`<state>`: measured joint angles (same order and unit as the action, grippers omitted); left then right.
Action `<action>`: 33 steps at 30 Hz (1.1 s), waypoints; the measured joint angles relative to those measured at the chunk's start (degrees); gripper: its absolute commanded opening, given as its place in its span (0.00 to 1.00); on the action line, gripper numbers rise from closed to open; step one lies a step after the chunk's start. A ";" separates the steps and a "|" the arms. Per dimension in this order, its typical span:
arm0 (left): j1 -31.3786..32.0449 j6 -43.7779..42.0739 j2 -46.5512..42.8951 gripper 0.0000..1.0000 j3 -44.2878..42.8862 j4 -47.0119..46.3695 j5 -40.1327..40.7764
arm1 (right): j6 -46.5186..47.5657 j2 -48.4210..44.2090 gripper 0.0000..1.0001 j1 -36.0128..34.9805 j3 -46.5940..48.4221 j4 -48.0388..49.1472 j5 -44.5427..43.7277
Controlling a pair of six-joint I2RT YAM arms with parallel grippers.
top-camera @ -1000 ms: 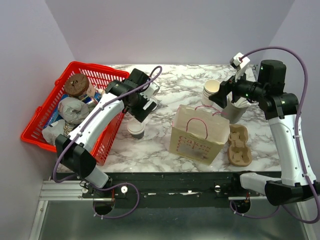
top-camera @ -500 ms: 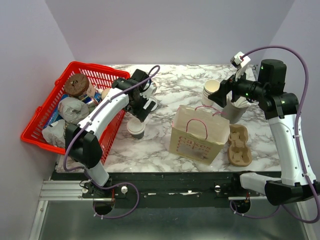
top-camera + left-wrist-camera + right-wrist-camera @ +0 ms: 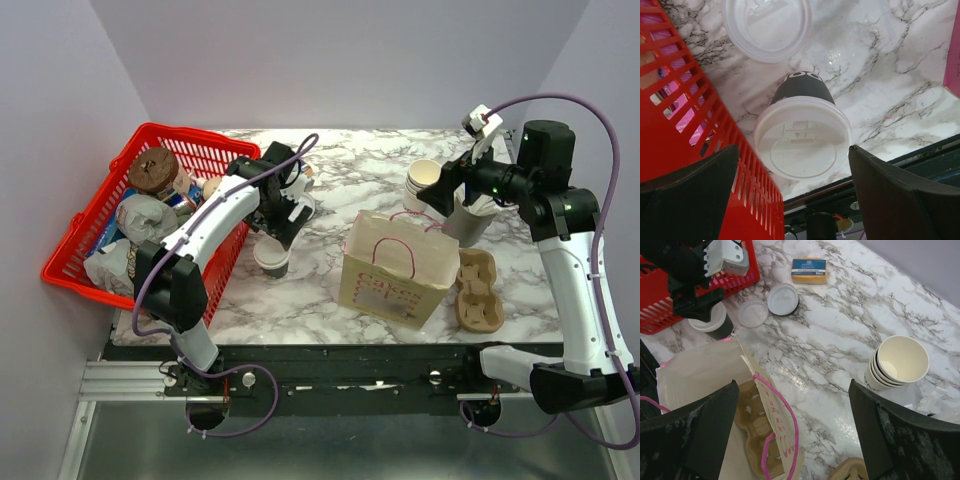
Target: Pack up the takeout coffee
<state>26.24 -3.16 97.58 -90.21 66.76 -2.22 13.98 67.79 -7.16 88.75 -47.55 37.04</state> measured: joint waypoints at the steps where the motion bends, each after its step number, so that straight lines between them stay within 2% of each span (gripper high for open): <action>1: 0.00 -0.02 0.00 0.98 0.33 0.13 -0.11 | 0.00 0.00 1.00 0.00 -0.07 0.00 0.02; 16: -0.04 -4.04 -0.17 0.98 3.76 0.00 -2.73 | 0.04 0.00 1.00 0.00 -0.74 0.35 0.61; 33: -0.02 -6.40 -1.97 0.90 6.80 -2.10 -3.04 | 0.26 0.00 1.00 0.00 -0.98 1.07 0.81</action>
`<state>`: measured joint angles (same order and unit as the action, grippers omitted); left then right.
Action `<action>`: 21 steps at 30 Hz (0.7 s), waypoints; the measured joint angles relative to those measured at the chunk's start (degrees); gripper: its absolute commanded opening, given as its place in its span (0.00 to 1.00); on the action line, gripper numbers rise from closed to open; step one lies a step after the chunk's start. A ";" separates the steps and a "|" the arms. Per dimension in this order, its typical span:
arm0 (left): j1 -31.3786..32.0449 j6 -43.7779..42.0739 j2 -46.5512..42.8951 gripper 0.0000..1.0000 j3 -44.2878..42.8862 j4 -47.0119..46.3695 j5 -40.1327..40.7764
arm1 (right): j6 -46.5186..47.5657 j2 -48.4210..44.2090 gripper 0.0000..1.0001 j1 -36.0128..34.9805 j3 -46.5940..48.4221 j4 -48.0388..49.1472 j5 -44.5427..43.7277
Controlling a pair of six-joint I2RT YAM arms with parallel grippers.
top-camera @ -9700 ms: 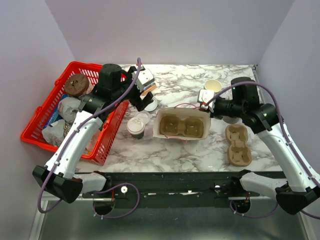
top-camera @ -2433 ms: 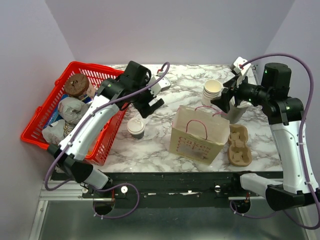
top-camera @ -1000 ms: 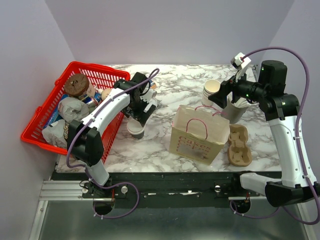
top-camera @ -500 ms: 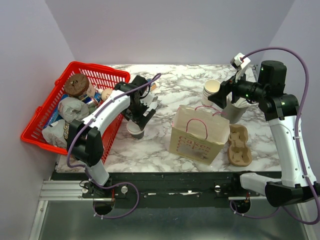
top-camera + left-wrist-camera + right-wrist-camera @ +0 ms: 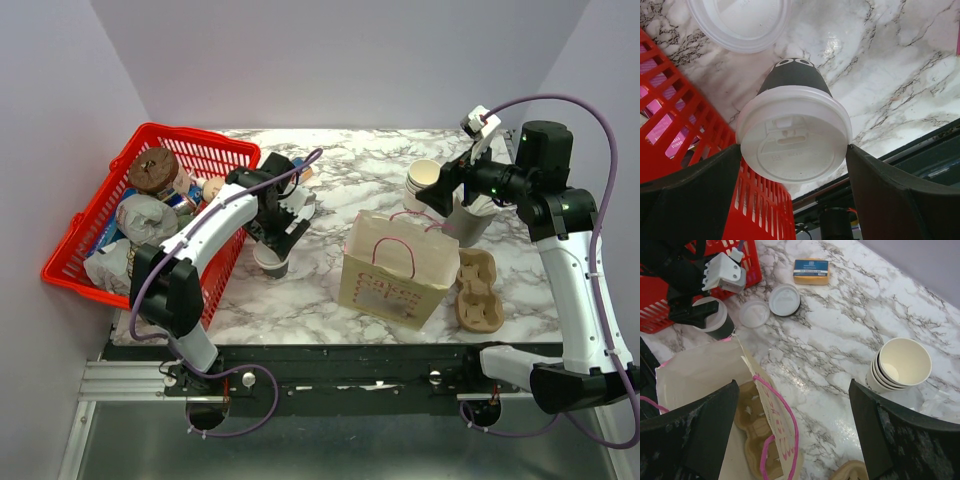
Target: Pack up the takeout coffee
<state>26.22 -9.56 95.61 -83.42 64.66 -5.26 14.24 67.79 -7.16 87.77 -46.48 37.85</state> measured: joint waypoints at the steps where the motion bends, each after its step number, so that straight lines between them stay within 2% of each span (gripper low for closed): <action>1: 0.00 -0.11 -0.26 0.90 0.31 -0.26 0.02 | 0.02 0.00 1.00 0.00 -0.07 0.07 0.00; 10: 0.33 -0.98 -3.02 0.86 3.65 -3.28 0.11 | 1.11 0.00 1.00 0.00 -0.79 0.09 -0.02; 15: 1.31 -1.79 -4.44 0.72 5.35 -4.96 0.33 | 5.35 0.22 1.00 0.00 -0.90 -1.99 -0.02; 21: 1.60 -2.60 -5.20 0.59 5.90 -5.07 0.07 | 14.08 5.20 0.98 0.00 2.60 -11.34 0.61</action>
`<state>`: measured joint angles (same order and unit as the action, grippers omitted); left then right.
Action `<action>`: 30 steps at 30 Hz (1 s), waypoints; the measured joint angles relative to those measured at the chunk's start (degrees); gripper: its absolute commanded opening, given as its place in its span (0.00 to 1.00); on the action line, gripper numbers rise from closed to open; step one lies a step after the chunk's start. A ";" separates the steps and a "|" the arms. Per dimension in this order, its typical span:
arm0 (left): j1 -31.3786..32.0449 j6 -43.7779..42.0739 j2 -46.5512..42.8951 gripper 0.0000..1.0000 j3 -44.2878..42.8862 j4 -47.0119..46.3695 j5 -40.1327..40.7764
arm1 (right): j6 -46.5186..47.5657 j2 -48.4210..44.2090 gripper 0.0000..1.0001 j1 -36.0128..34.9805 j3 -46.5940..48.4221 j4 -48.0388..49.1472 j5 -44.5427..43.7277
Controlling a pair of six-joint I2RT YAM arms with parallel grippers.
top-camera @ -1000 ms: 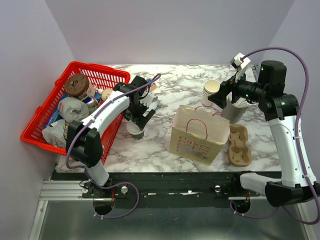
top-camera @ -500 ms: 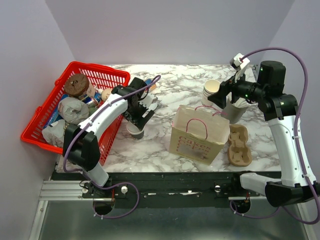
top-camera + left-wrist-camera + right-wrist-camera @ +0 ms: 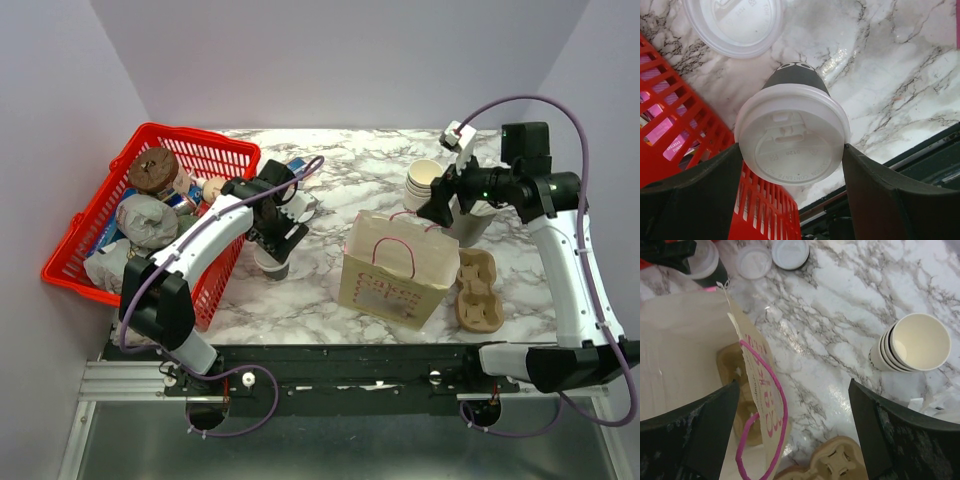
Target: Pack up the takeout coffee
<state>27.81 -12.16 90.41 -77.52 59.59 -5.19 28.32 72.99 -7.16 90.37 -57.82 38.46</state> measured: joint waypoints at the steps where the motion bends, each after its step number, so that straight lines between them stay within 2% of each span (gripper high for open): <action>1: 0.02 -0.04 -0.09 0.57 0.00 0.17 -0.20 | 1.20 0.68 0.98 0.00 0.00 -1.31 0.00; 2: 0.07 -0.13 -0.22 0.50 0.00 0.39 -0.50 | 2.29 1.27 0.98 0.00 0.00 -2.62 -0.02; 4: 0.07 -0.35 -0.48 0.47 -0.33 1.27 -1.33 | 4.42 2.10 0.98 0.00 -0.04 -4.85 -0.02; 7: 0.07 -0.76 -1.49 0.31 -0.98 2.47 -3.34 | 6.69 2.67 0.97 0.00 -0.39 -7.26 -0.02; 8: 0.07 -0.94 -2.05 0.20 -1.14 2.86 -4.13 | 7.41 2.82 0.97 0.00 -0.48 -8.07 0.02; 11: 0.07 -1.99 -4.09 0.00 -1.70 3.78 -6.69 | 9.66 3.58 0.96 0.00 -0.48 -10.40 0.17; 14: 0.07 -2.93 -5.40 0.00 -2.38 4.37 -8.92 | 11.63 4.55 0.94 0.00 -0.48 -12.76 0.48; 17: 0.07 -3.52 -5.66 0.00 -3.96 4.83 -10.84 | 13.20 5.18 0.87 0.00 -0.48 -14.75 0.63; 20: 0.07 -4.11 -5.64 0.00 -7.26 5.46 -11.96 | 14.25 5.25 0.64 0.00 -0.48 -16.26 0.59; 21: 0.07 -4.24 -5.64 0.00 -8.61 5.51 -12.17 | 14.62 5.25 0.53 0.00 -0.48 -16.61 0.52; 23: 0.07 -4.55 -5.46 0.00 -13.33 6.03 -12.46 | 15.06 5.46 0.48 0.00 -0.48 -17.27 0.31; 26: -0.09 -4.57 -4.68 0.00 -22.45 6.51 -12.98 | 15.72 6.58 0.45 0.00 -0.35 -17.99 0.20; 27: -0.13 -4.52 -4.26 0.00 -25.77 6.32 -13.25 | 15.87 7.04 0.36 0.00 -0.28 -18.16 0.24; 30: -0.37 -4.50 -3.34 0.00 -32.50 5.77 -13.57 | 16.50 8.09 0.18 0.00 -0.11 -18.45 0.26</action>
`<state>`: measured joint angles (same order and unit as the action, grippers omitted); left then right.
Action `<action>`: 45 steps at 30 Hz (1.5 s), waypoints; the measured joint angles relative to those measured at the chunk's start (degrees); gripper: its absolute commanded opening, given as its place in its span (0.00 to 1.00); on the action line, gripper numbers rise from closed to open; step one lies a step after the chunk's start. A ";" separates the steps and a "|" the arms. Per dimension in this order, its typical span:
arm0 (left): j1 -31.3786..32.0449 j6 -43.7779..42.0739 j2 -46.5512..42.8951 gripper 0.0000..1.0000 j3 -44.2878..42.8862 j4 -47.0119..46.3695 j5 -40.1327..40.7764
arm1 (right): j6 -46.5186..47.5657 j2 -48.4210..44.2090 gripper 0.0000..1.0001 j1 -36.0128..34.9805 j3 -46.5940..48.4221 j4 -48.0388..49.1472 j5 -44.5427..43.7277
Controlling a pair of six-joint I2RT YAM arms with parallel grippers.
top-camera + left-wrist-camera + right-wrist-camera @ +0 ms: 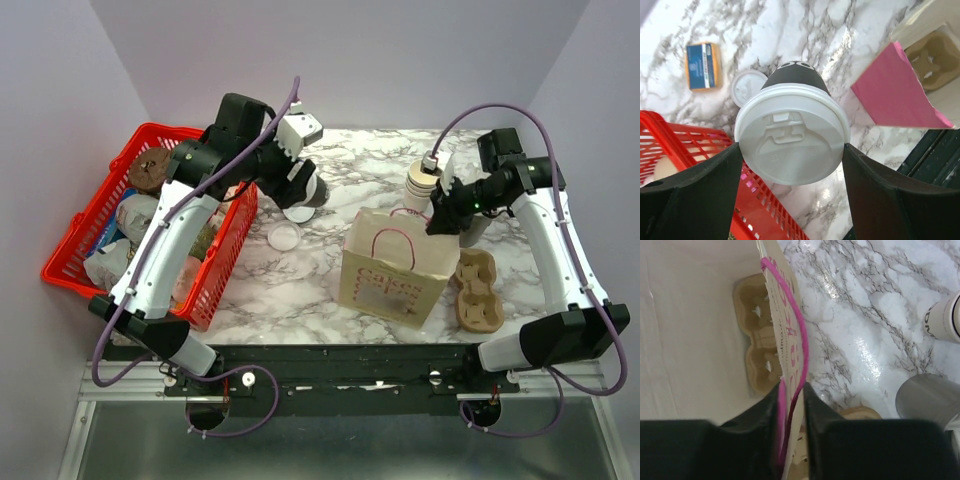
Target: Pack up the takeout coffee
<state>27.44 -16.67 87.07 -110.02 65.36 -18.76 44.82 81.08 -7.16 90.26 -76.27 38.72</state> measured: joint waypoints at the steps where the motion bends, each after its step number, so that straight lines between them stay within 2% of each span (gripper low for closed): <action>1: -0.09 -0.02 0.24 0.00 -1.90 0.07 0.00 | 0.17 0.33 0.14 0.00 0.37 -0.26 0.02; 3: -0.22 -0.04 0.50 0.00 -3.93 -0.17 0.02 | 0.24 0.96 0.03 0.00 2.03 -0.44 0.17; 4: -0.28 -0.04 0.59 0.00 -4.44 -0.42 0.00 | 0.15 1.44 0.02 0.00 3.61 -0.63 0.31; 10: -0.61 0.20 0.33 0.00 -4.52 -4.57 0.00 | -1.20 2.62 0.01 -0.59 11.80 -0.37 1.01; 14: -0.72 0.57 -2.71 0.00 -1.44 -10.32 -0.46 | -1.84 2.75 0.00 -2.36 14.49 2.25 1.01; 18: -0.74 0.28 -7.63 0.00 2.69 -15.52 -2.45 | -1.95 2.23 0.01 -5.01 11.19 7.52 0.66; 23: -0.74 -0.92 -11.10 0.00 4.98 -18.84 -7.06 | -2.25 -2.56 0.01 -9.11 -3.80 18.58 -3.04; 25: -0.74 -1.44 -11.30 0.00 4.94 -18.99 -9.57 | -2.29 -3.78 0.00 -10.88 -6.71 21.42 -4.68; 32: -0.57 -2.84 -11.41 0.00 4.94 -17.49 -14.88 | -3.13 -4.59 0.01 -12.76 -6.40 28.72 -8.55; 45: 0.00 -4.07 -12.83 0.00 6.49 -17.64 -16.20 | -4.98 -4.17 0.00 -13.22 -3.80 35.34 -12.55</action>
<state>27.44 -20.73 74.24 -103.53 47.72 -34.96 39.83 76.90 -20.38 86.46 -40.93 26.17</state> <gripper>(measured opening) 0.815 0.016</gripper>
